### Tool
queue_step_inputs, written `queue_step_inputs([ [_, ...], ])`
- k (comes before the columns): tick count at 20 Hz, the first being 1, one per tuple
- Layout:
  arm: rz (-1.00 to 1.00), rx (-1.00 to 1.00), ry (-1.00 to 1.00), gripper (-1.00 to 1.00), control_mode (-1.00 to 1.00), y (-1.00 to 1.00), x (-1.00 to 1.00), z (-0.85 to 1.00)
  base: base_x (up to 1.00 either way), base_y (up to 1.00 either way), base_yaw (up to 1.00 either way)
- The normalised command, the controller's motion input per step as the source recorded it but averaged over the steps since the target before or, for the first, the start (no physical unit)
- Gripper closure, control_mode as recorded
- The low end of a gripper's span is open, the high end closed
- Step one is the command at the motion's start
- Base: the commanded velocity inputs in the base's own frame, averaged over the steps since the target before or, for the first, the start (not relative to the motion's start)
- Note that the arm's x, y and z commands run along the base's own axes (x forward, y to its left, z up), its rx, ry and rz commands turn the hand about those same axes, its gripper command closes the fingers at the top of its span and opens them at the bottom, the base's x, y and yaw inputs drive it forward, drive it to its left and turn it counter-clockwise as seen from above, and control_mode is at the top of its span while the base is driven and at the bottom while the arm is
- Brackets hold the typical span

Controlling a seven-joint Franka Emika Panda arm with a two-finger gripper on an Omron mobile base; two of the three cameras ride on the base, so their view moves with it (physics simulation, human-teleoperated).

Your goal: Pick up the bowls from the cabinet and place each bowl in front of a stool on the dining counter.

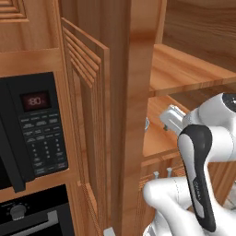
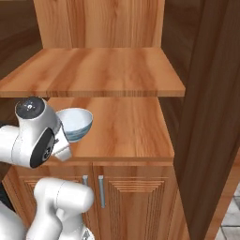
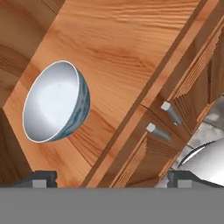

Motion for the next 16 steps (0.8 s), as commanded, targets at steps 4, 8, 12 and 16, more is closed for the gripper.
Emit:
queue_step_inputs([
  [4, 0.0, 0.27, -0.11, -1.0, -1.0, 0.0, 0.56, -0.01, 0.0, 0.0, 0.0],
  [8, 0.04, 0.13, 0.02, -1.0, -1.0, 0.17, 0.67, -0.05, 0.0, 0.0, 0.0],
  [12, 0.01, 0.04, 0.08, -1.0, -1.0, 0.18, 0.49, -0.21, 0.0, 0.0, 0.0],
  [16, 0.03, 0.04, 0.03, -1.0, -1.0, 0.09, 0.43, -0.51, 0.0, 0.0, 0.0],
])
